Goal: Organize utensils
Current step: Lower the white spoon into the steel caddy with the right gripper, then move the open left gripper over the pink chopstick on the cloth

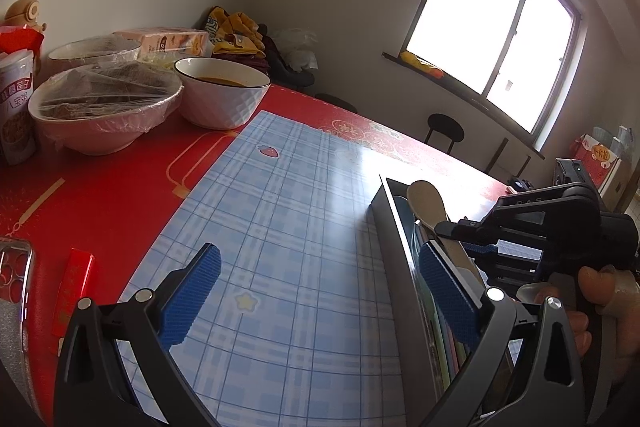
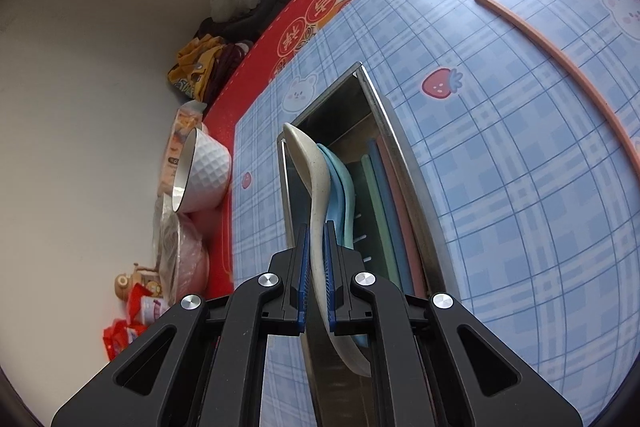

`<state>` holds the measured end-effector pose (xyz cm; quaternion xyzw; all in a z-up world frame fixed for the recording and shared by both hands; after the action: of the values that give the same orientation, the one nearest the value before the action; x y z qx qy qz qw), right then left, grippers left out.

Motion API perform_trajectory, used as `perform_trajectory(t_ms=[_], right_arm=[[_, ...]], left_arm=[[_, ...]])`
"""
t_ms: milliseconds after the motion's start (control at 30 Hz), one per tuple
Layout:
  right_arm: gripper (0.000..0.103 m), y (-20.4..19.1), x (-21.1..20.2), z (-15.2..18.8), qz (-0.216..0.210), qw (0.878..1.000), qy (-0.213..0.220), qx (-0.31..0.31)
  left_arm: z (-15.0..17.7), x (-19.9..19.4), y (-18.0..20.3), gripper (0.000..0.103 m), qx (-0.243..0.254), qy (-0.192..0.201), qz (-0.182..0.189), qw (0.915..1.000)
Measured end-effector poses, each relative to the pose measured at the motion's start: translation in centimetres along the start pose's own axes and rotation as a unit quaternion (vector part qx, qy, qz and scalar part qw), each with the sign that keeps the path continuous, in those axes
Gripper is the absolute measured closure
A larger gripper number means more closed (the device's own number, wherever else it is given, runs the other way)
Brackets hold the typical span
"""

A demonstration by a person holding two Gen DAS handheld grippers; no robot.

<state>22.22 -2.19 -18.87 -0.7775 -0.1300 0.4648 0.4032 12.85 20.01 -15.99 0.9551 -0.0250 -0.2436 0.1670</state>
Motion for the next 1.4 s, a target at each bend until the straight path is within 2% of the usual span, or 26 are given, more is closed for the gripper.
perform_trajectory(t_ms=[333, 400, 633, 833, 967, 1033, 1167, 1300, 1400], right_arm=[[0.094, 0.1, 1.5, 0.6, 0.006, 0.999, -0.019, 0.04], [0.094, 0.1, 1.9, 0.9, -0.014, 0.998, -0.039, 0.049], [0.094, 0.3, 0.2, 1.1, -0.033, 0.999, -0.039, 0.015], [0.094, 1.7, -4.0, -0.7, -0.031, 0.996, 0.011, -0.08], [0.094, 3.7, -8.1, -2.6, -0.002, 0.985, 0.077, -0.154], [0.094, 5.4, -10.2, -3.7, 0.017, 0.98, 0.105, -0.171], [0.094, 9.5, -13.2, -5.5, 0.007, 0.985, 0.117, -0.129], [0.094, 11.5, -15.5, -5.9, 0.046, 0.973, 0.135, -0.182], [0.094, 12.5, -16.3, -6.1, 0.059, 0.965, 0.128, -0.22]], left_arm=[[0.0, 0.1, -0.2, 0.006, -0.007, -0.005, 0.003, 1.0], [0.0, 0.1, -0.4, 0.006, -0.014, -0.005, 0.003, 0.9999], [-0.1, 0.1, -0.4, 0.006, -0.013, -0.005, 0.007, 0.9999], [-0.1, 0.1, -0.2, 0.006, -0.008, 0.0, 0.011, 0.9999], [-0.1, 0.1, 0.3, 0.006, 0.001, 0.001, 0.011, 0.9999], [0.0, 0.1, 0.3, 0.006, 0.002, 0.001, 0.007, 1.0], [0.0, 0.1, 0.2, 0.006, 0.003, 0.001, -0.005, 1.0], [0.0, 0.2, 0.8, 0.006, 0.026, -0.003, -0.036, 0.999], [-0.3, -0.1, 2.0, 0.007, 0.056, 0.004, -0.062, 0.9965]])
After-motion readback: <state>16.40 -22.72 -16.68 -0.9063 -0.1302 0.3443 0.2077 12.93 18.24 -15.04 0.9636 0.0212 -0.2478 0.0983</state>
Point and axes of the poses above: each gripper's, at about its wrist camera, not at the fingertips, and x roughly the way its jaws point, y to its right, z to its underside, the point moved 4 cm from there along x, roughly the way its jaws point, and after that the axes turned 3 degrees about y, right-handed, at the moved point
